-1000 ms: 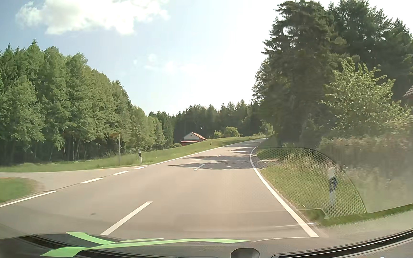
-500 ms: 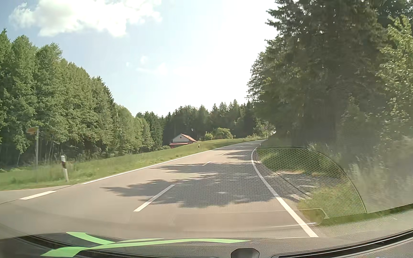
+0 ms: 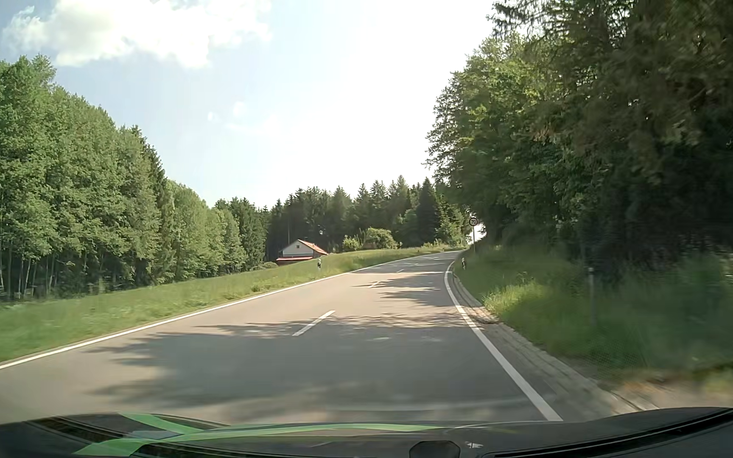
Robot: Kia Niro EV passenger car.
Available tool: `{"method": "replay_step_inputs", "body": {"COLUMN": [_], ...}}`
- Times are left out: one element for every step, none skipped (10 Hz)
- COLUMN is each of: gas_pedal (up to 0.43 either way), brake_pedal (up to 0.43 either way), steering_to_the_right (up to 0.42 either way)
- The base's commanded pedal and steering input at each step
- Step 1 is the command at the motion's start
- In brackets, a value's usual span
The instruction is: Follow the waypoints while adhering to traffic rules and regulations
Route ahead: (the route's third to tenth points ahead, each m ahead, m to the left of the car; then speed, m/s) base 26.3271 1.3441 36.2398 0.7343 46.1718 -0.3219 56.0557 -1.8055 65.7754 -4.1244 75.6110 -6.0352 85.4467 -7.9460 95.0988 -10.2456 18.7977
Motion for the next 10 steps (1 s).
{"method": "replay_step_inputs", "body": {"gas_pedal": [0.197, 0.22, 0.24, 0.248, 0.248, 0.248, 0.26, 0.268, 0.268, 0.28], "brake_pedal": [0.0, 0.0, 0.0, 0.0, 0.0, 0.0, 0.0, 0.0, 0.0, 0.0], "steering_to_the_right": [0.016, 0.015, 0.015, 0.016, 0.016, 0.015, 0.015, 0.015, 0.016, 0.016]}}
